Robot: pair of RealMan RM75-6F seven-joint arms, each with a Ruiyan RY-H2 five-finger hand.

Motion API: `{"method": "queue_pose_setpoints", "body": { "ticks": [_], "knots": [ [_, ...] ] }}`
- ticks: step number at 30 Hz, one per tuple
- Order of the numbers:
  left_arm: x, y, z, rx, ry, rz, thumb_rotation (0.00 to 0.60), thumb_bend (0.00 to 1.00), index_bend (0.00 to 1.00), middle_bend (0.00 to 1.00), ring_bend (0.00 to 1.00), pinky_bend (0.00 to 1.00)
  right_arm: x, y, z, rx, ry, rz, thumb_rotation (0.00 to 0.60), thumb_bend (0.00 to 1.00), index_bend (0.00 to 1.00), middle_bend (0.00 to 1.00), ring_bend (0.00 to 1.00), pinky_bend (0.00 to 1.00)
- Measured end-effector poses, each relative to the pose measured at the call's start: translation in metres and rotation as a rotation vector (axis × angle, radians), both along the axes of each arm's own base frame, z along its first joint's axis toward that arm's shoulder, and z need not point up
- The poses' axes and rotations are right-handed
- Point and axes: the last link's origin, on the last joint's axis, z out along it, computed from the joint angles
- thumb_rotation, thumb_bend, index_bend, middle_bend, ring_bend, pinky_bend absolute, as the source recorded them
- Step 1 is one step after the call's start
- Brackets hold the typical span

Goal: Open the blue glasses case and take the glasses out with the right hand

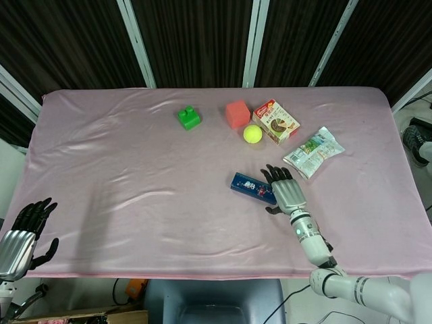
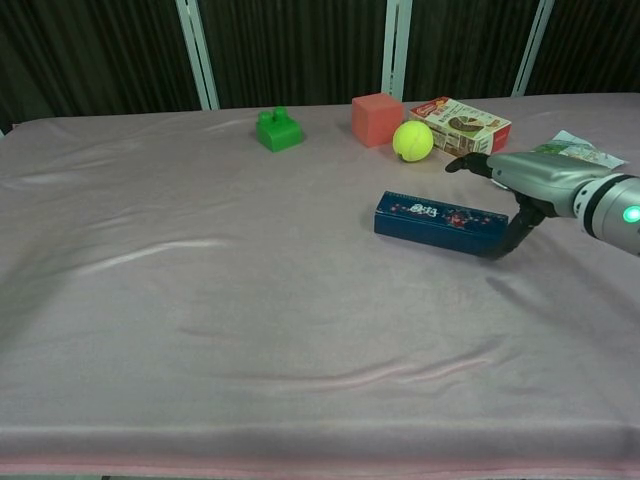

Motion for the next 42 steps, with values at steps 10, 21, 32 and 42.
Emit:
{"method": "queue_pose_setpoints", "body": {
  "ticks": [10, 21, 32, 42],
  "knots": [
    [0.000, 0.001, -0.001, 0.002, 0.005, 0.011, 0.600, 0.43, 0.00, 0.00, 0.00, 0.06, 0.007, -0.024, -0.005, -0.032, 0.053, -0.010, 0.600, 0.33, 0.11, 0.00, 0.00, 0.00],
    [-0.003, 0.005, 0.001, 0.012, 0.001, 0.033, 0.600, 0.43, 0.00, 0.00, 0.00, 0.06, 0.012, -0.053, -0.005, -0.112, 0.165, 0.003, 0.600, 0.33, 0.11, 0.00, 0.00, 0.00],
    [-0.004, 0.007, 0.001, 0.010, 0.007, 0.038, 0.600, 0.43, 0.00, 0.00, 0.00, 0.06, 0.012, -0.042, 0.009, -0.026, 0.179, 0.099, 0.600, 0.43, 0.27, 0.00, 0.00, 0.00],
    [-0.003, 0.009, -0.001, 0.001, 0.012, 0.039, 0.600, 0.43, 0.00, 0.00, 0.00, 0.06, 0.010, -0.039, 0.017, -0.024, 0.182, 0.182, 0.600, 0.52, 0.47, 0.04, 0.00, 0.00]
  ]
}}
